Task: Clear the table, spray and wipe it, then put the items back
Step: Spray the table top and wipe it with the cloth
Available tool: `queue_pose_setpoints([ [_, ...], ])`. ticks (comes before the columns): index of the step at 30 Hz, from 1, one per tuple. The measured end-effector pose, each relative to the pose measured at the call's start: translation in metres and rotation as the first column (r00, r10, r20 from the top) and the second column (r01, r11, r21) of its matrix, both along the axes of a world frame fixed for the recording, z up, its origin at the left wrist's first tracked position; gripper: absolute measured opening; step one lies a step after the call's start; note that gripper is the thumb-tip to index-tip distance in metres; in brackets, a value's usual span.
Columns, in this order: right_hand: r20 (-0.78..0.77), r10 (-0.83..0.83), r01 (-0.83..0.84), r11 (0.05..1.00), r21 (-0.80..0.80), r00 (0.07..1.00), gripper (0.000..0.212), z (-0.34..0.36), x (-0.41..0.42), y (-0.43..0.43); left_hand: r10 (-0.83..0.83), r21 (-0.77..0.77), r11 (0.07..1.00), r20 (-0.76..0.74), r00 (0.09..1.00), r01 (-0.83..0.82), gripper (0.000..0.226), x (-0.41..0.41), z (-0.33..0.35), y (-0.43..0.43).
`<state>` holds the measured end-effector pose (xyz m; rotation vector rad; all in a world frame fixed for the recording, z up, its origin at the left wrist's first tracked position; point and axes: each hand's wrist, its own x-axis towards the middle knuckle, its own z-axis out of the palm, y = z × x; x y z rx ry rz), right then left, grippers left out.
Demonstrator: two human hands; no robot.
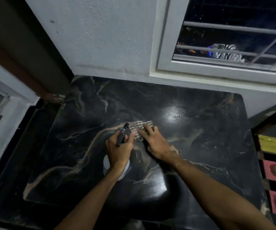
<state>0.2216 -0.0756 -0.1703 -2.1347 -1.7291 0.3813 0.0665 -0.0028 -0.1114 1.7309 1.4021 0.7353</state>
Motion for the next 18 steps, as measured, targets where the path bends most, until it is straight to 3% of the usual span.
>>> queue_pose_setpoints([
  [1,0.001,0.010,-0.010,1.000,0.011,1.000,0.066,-0.003,0.008,0.009,-0.016,0.021,1.000,0.006,1.000,0.016,0.039,0.002,0.001,0.004],
  [2,-0.042,-0.139,0.139,0.990,-0.002,0.989,0.066,-0.007,0.019,0.020,-0.035,0.043,0.999,0.023,0.999,0.034,0.037,0.004,0.002,0.009],
  [4,-0.115,-0.473,0.472,0.881,-0.041,0.873,0.065,-0.004,0.026,0.036,-0.056,0.101,0.993,0.042,0.998,0.052,0.037,0.009,0.004,0.012],
  [5,-0.097,-0.439,0.438,0.898,-0.025,0.893,0.062,0.000,0.023,0.042,-0.064,0.129,0.990,0.040,0.997,0.058,0.038,0.014,0.004,0.013],
  [7,0.010,-0.006,0.006,1.000,-0.003,1.000,0.058,-0.004,0.016,0.042,-0.084,0.152,0.985,0.032,0.996,0.078,0.037,0.026,0.001,0.013],
  [8,0.092,0.157,-0.158,0.987,-0.001,0.983,0.059,-0.008,0.022,0.034,-0.104,0.145,0.984,0.027,0.994,0.099,0.035,0.034,0.000,0.011],
  [9,0.119,0.174,-0.176,0.984,0.008,0.978,0.061,-0.011,0.039,0.026,-0.124,0.133,0.984,0.024,0.992,0.120,0.034,0.040,-0.003,0.010],
  [10,0.074,0.029,-0.029,1.000,-0.001,0.997,0.065,-0.012,0.065,0.014,-0.154,0.107,0.983,0.030,0.988,0.150,0.034,0.052,-0.006,0.005],
  [11,0.008,-0.234,0.234,0.972,0.001,0.972,0.069,-0.011,0.087,0.003,-0.176,0.076,0.982,0.041,0.984,0.173,0.033,0.057,-0.006,0.004],
  [12,-0.062,-0.501,0.501,0.865,-0.015,0.863,0.073,-0.010,0.112,-0.013,-0.195,0.045,0.980,0.057,0.979,0.193,0.032,0.066,-0.005,-0.001],
  [13,-0.081,-0.643,0.642,0.766,-0.042,0.762,0.075,-0.008,0.130,-0.029,-0.205,0.027,0.979,0.074,0.976,0.204,0.031,0.077,-0.002,-0.008],
  [14,-0.053,-0.654,0.651,0.756,-0.060,0.755,0.075,-0.005,0.138,-0.042,-0.210,0.024,0.978,0.083,0.974,0.209,0.031,0.087,0.000,-0.013],
  [16,0.012,-0.404,0.404,0.913,-0.056,0.915,0.077,0.001,0.140,-0.065,-0.223,0.028,0.975,0.086,0.971,0.221,0.032,0.111,0.002,-0.030],
  [18,0.058,-0.111,0.114,0.993,-0.043,0.992,0.077,-0.006,0.151,-0.091,-0.234,0.019,0.972,0.093,0.968,0.234,0.032,0.136,0.002,-0.049],
])
